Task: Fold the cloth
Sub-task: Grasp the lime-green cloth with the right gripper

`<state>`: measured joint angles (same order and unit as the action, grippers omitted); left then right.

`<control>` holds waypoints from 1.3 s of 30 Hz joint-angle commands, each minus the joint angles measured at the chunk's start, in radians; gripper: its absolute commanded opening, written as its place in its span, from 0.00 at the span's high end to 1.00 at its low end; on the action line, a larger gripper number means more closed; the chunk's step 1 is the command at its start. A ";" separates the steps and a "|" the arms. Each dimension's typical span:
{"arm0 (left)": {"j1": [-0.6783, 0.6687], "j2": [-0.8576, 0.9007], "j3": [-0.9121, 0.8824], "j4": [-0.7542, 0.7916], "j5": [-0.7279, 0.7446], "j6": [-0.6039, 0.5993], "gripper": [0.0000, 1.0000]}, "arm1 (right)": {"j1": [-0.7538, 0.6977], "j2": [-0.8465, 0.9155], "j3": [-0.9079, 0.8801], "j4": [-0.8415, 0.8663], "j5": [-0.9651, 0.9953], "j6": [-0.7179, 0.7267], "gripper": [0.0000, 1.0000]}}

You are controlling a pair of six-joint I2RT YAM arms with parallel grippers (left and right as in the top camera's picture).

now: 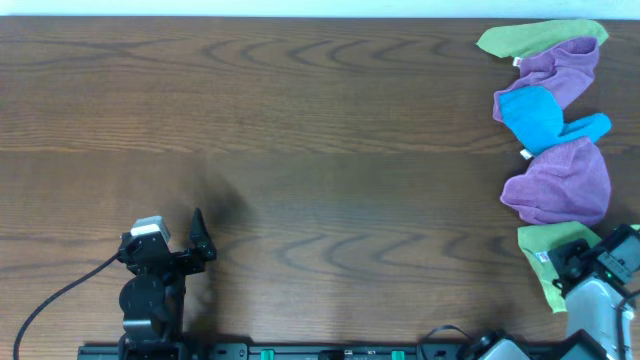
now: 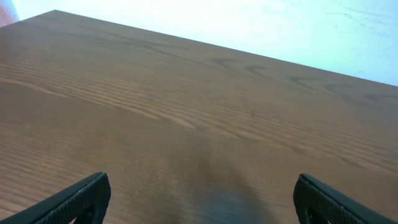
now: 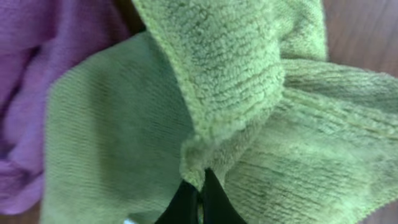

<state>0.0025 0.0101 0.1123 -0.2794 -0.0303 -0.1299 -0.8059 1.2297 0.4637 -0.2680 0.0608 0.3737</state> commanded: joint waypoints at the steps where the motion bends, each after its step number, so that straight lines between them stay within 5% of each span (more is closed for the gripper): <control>1: -0.003 -0.005 -0.026 -0.006 -0.003 0.015 0.05 | -0.004 -0.001 0.065 -0.013 -0.115 -0.001 0.99; 7: -0.003 -0.005 -0.025 -0.006 -0.003 0.015 0.05 | 0.049 -0.002 0.234 -0.140 -0.287 -0.035 0.99; 14: -0.003 -0.005 -0.026 -0.006 -0.003 0.015 0.05 | 0.344 -0.002 0.435 -0.242 -0.304 -0.072 0.99; 27: -0.003 -0.005 -0.026 -0.006 -0.003 0.015 0.05 | 0.885 0.027 0.532 -0.108 -0.303 -0.036 0.99; 39: -0.003 -0.005 -0.026 -0.006 -0.003 0.015 0.05 | 1.062 0.375 0.686 0.007 -0.313 -0.008 0.99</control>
<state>0.0025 0.0101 0.1123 -0.2794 -0.0303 -0.1299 0.2333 1.5700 1.0855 -0.2733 -0.2451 0.3553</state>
